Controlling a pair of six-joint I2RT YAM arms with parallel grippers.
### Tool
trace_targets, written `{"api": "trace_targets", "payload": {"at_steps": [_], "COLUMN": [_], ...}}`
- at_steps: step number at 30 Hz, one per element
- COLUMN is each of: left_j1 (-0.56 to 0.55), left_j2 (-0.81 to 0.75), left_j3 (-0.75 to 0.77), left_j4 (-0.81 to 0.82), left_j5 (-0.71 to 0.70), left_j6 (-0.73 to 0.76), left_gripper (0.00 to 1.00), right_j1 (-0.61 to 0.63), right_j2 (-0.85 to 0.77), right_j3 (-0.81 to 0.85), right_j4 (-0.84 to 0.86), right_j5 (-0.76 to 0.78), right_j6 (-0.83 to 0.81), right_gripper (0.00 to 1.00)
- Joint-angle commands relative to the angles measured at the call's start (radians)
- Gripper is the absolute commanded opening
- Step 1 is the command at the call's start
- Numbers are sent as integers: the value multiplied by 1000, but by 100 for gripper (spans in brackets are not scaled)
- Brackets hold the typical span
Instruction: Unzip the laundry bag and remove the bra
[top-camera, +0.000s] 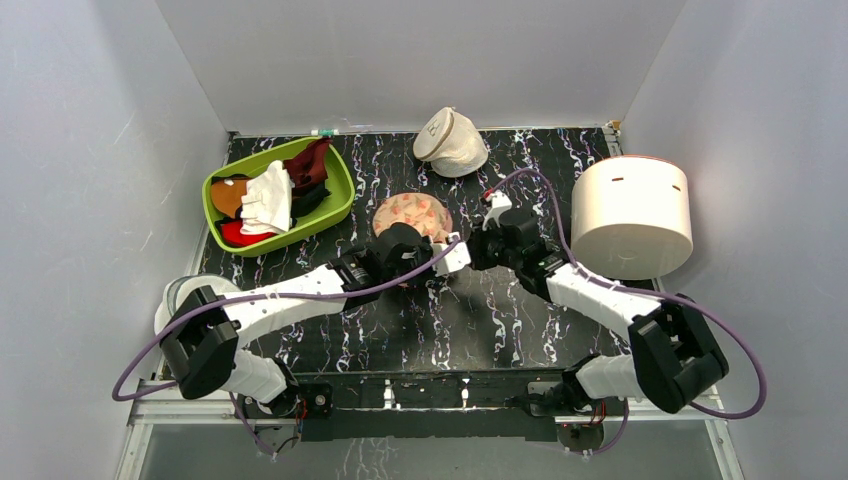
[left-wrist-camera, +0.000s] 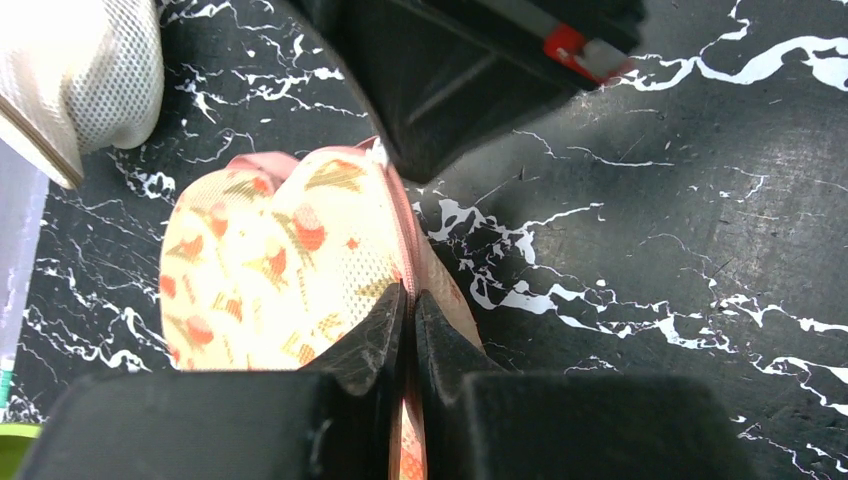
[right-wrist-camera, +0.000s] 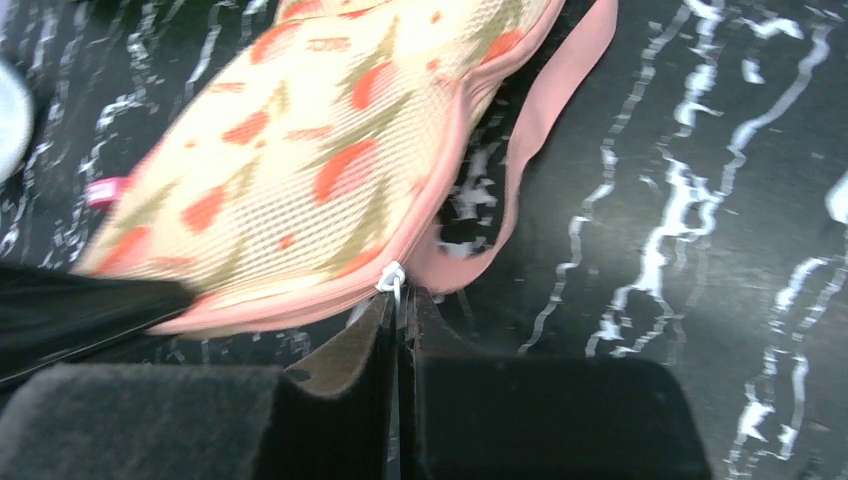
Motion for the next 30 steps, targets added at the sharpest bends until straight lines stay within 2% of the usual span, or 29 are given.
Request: {"api": "trace_targets", "payload": {"at_steps": [1,5,6,8,10,12,14,16,19,21,30], "left_j1": [-5,-7,-8,-10,-13,-18,-22,-28,-28,-28,-29], "left_j2": [-61,-48,-40,-11,-4,4,2,18,41,58,43], "left_j3": [-21,-19,-16,13,2,18,7,15,18,34,29], "left_j4": [2,-9,-7,-28,-12,-20,2,9,6,-11,-6], "left_j5": [-3,-5,-7,13,46,80,131,85,-6,-71,-139], "left_j6": [25,22,24,-3,-13,-30,-58,-76,-75,-66,-43], "left_gripper": [0,0,7,33,50,58,71,78,78,74,34], "right_j1": [-104,-111,-107,-81,-47,0,42,71,77,78,78], "right_j2": [50,62,44,5,-10,-29,-22,-2,6,2,-17], "right_j3": [54,80,69,28,13,-5,10,26,30,25,36], "right_j4": [-9,-18,4,58,75,118,122,139,152,163,130], "right_j5": [-18,-84,-113,-139,-146,-126,-99,-106,-117,-121,-104], "right_j6": [-45,-70,-56,-9,33,70,91,105,124,131,118], "right_gripper": [0,0,0,0,0,0,0,0,0,0,0]}}
